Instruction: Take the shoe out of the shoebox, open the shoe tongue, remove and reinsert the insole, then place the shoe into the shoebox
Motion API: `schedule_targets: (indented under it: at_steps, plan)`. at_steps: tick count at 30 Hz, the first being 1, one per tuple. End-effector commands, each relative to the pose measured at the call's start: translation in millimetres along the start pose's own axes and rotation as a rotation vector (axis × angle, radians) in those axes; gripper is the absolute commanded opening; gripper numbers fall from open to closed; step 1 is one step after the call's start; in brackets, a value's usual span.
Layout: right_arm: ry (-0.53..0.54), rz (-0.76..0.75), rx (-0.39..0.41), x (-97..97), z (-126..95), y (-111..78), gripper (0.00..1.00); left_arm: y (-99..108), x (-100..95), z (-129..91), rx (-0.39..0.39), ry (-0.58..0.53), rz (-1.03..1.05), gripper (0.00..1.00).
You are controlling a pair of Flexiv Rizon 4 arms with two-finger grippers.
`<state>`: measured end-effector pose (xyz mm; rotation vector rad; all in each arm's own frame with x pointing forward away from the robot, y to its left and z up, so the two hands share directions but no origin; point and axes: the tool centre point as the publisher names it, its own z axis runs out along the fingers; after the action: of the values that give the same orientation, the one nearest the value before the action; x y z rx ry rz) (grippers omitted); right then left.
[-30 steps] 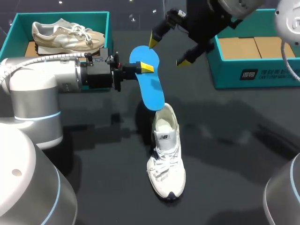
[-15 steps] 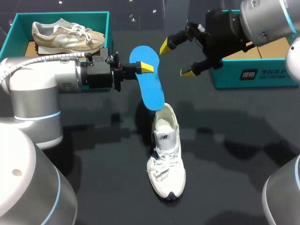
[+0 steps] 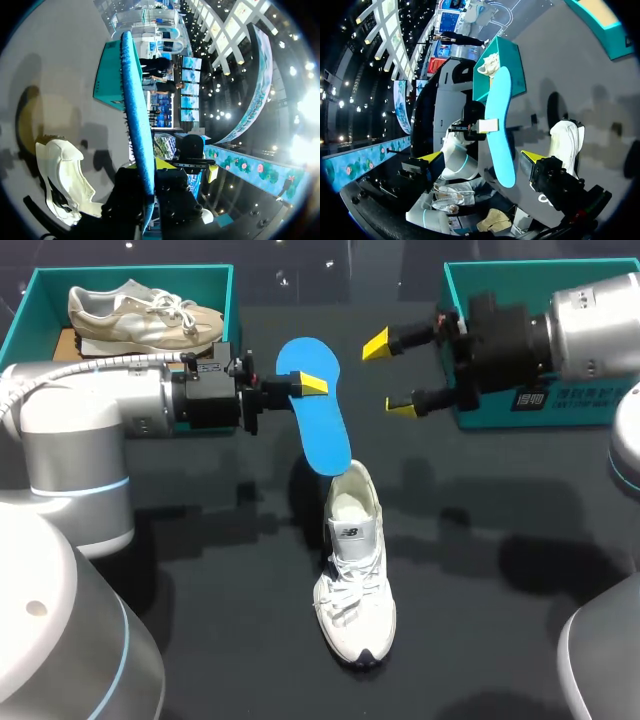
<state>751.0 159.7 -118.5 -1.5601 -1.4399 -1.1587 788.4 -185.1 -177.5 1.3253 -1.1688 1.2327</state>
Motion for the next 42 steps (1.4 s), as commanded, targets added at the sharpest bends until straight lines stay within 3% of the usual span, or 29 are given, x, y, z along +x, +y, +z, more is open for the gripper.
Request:
schedule_targets:
  at_steps: [1,9,16,28,42]
  plan:
    - [0.172,0.006,-0.007,-4.9,0.7,-3.9,1.0,0.1,-0.6,1.1,0.001,0.001,0.0,0.0]
    - [0.234,0.03,0.0,-11.8,2.2,-1.1,1.0,-4.4,4.7,-2.2,0.022,0.031,0.049,0.0]
    - [0.278,0.051,0.007,-17.6,2.2,-0.4,1.0,-11.4,14.7,-6.7,0.049,0.068,0.232,0.0]
    - [0.302,0.085,0.015,-20.0,0.6,-1.2,1.0,-19.7,32.8,-17.2,0.105,0.059,0.801,0.0]
    - [0.334,0.088,0.016,-23.7,0.3,-2.1,1.0,-35.3,38.2,-28.8,0.197,0.121,1.432,0.0]
